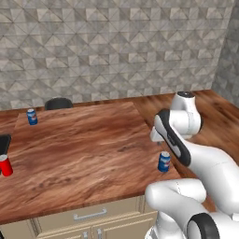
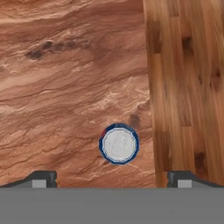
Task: Four empty soda cans are scattered around the kitchen. Gather all the cans and cluster them next to the stove for recycling.
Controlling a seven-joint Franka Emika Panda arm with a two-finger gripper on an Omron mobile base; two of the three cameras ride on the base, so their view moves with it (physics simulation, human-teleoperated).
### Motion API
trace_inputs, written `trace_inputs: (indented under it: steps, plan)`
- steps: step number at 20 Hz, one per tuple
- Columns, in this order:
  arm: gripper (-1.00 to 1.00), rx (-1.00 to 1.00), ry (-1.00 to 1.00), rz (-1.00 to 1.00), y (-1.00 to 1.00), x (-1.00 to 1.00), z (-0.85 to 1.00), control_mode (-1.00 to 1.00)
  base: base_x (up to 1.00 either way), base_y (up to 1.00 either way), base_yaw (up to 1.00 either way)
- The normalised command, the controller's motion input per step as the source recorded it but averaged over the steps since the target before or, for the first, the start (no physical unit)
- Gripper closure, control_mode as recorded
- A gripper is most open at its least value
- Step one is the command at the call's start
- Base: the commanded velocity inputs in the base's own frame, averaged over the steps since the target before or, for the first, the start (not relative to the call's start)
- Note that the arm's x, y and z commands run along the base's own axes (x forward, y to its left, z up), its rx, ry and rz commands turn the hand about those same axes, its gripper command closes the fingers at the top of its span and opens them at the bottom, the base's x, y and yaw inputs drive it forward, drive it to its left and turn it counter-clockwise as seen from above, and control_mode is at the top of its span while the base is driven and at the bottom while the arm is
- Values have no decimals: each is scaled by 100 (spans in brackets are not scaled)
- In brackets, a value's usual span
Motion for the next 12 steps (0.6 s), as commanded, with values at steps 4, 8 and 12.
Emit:
trace_inputs:
  steps: [4, 8, 12]
  plan:
    - [-100, 0, 3, 0, 0, 0, -28, -100, 0, 0, 0]
    - [-100, 0, 3, 0, 0, 0, -33, -100, 0, 0, 0]
    - [-100, 0, 1, 0, 0, 0, -33, -100, 0, 0, 0]
